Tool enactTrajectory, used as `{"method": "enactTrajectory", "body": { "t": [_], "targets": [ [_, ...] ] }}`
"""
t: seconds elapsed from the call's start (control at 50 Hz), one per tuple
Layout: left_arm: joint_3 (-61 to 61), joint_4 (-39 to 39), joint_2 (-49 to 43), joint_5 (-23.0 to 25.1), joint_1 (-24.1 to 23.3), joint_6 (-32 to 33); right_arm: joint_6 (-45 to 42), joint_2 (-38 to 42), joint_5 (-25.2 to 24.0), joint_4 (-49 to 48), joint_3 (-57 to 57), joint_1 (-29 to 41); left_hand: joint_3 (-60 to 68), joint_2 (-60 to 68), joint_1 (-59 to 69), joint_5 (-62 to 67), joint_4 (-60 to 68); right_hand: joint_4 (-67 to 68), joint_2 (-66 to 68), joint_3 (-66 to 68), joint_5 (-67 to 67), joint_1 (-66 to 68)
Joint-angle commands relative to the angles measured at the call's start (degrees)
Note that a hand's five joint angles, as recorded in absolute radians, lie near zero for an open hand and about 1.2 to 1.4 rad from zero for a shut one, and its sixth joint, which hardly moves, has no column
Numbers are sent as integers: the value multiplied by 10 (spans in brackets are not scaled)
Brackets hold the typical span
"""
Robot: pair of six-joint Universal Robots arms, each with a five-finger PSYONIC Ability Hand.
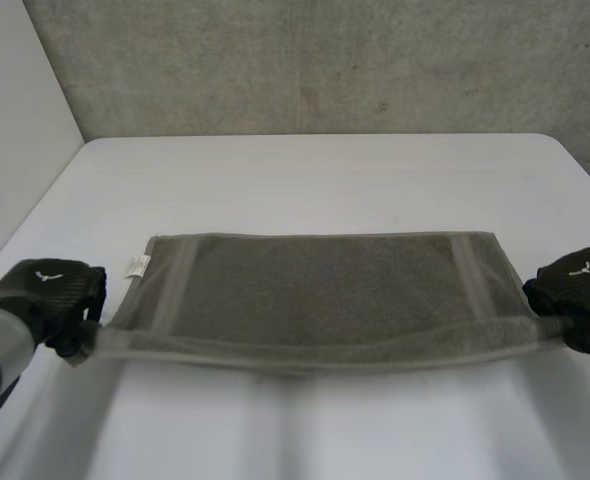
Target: Fold the laundry
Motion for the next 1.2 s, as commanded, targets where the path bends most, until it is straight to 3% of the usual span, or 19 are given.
{"method": "enactTrajectory", "body": {
  "t": [0.02,0.12,0.26,0.46,0.48,0.5,0.52,0.54,0.56,0.6,0.64,0.82,0.92,1.1,1.2],
  "targets": [
    [87,82,-141,-1,-4,-6,73,116,5,-57,-88,23,102,103,123,108,103,117,125,123,140,243],
    [182,102,-234,-2,-11,-11,110,195,25,-76,-169,67,102,103,123,108,103,117,125,123,140,243],
    [334,120,-369,-6,-22,-31,117,296,104,-148,-278,98,102,103,123,108,103,117,125,123,140,243],
    [452,125,-464,-5,-27,-39,114,381,128,-190,-366,126,102,103,123,108,103,117,125,123,140,243],
    [452,125,-464,-5,-27,-39,114,389,134,-191,-374,129,102,103,123,108,103,-10,-3,-5,12,115],
    [458,129,-471,-3,-30,-39,114,389,134,-191,-374,129,102,103,123,108,103,-12,-4,-6,11,114],
    [460,142,-474,-3,-34,-40,113,394,142,-195,-380,131,-136,-134,-115,-130,-135,-550,-542,-544,-527,-424],
    [460,143,-474,-3,-34,-40,113,397,154,-203,-388,135,-138,-137,-117,-132,-138,-583,-575,-577,-560,-457],
    [459,155,-474,-4,-39,-36,113,397,154,-203,-388,135,-598,-597,-577,-592,-597,-583,-575,-577,-560,-457],
    [457,168,-471,-3,-46,-38,118,396,167,-219,-398,137,-540,-539,-519,-534,-540,-583,-575,-577,-560,-457],
    [454,188,-462,-4,-59,-39,129,379,184,-265,-405,143,-598,-597,-577,-592,-597,-583,-575,-577,-560,-457],
    [403,194,-386,-4,-61,-40,190,278,181,-316,-337,137,-598,-597,-577,-592,-597,-583,-575,-577,-560,-457],
    [337,195,-326,-3,-63,-40,207,189,153,-307,-225,133,-598,-597,-577,-592,-597,-583,-575,-577,-560,-457],
    [173,248,-225,-2,-82,-42,209,146,97,-276,-70,80,-598,-597,-577,-592,-597,-583,-575,-577,-560,-457],
    [107,324,-202,-2,-85,-44,209,143,63,-281,-10,54,-598,-597,-577,-592,-597,-451,-443,-445,-428,-325]
  ]
}}
